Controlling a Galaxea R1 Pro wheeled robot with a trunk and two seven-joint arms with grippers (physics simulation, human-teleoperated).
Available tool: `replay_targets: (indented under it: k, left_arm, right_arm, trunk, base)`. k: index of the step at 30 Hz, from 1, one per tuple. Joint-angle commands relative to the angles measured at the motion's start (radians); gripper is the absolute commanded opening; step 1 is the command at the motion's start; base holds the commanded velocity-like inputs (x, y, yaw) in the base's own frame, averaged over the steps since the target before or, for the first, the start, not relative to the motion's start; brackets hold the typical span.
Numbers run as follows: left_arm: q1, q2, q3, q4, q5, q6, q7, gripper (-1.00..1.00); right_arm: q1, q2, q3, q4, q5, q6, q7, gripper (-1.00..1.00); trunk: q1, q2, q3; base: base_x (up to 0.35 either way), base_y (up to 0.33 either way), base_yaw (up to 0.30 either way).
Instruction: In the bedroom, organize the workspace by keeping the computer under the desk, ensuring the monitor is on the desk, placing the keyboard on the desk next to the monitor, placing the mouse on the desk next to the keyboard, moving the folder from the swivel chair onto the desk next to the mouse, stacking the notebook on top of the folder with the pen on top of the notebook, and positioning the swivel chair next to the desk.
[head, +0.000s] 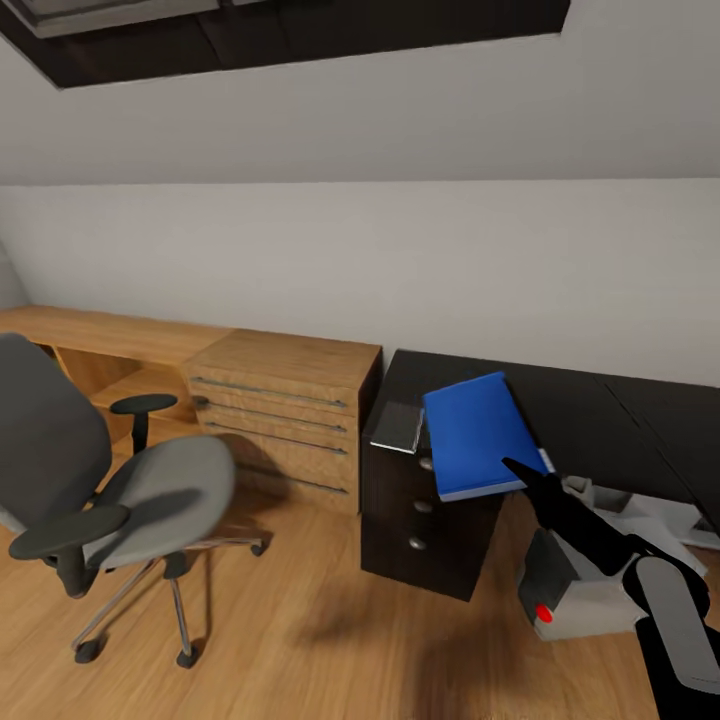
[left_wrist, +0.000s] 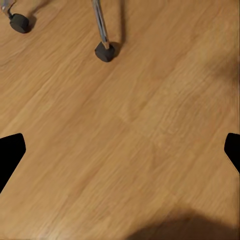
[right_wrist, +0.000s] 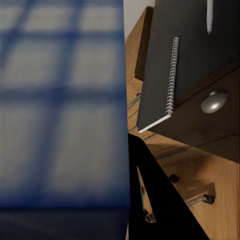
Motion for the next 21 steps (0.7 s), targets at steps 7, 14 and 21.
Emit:
replay_targets:
  k: [7,14,21]
  left_arm:
    - [0.0,0.001,-0.008,0.0,0.008,-0.004,0.007,1.0]
    - [0.0,0.001,-0.008,0.0,0.008,-0.004,0.007,1.0]
    - [0.0,0.001,-0.008,0.0,0.008,-0.004,0.007,1.0]
  right_arm:
    - [-0.001,0.001,-0.01,0.008,0.004,0.004,0.006,-1.0]
    - [-0.001,0.001,-0.011,0.014,0.004,0.004,0.006,-1.0]
    - [-0.001,0.001,-0.011,0.014,0.004,0.004,0.006,-1.0]
  trunk:
    - [-0.004,0.007,0.002]
    - [-0.031,0.056,0.024]
    - [-0.054,0.098,0.043]
  base:
    - [0.0,0.0,-0.297]
    - [0.0,0.0,-0.297]
    - [0.0,0.0,-0.298]
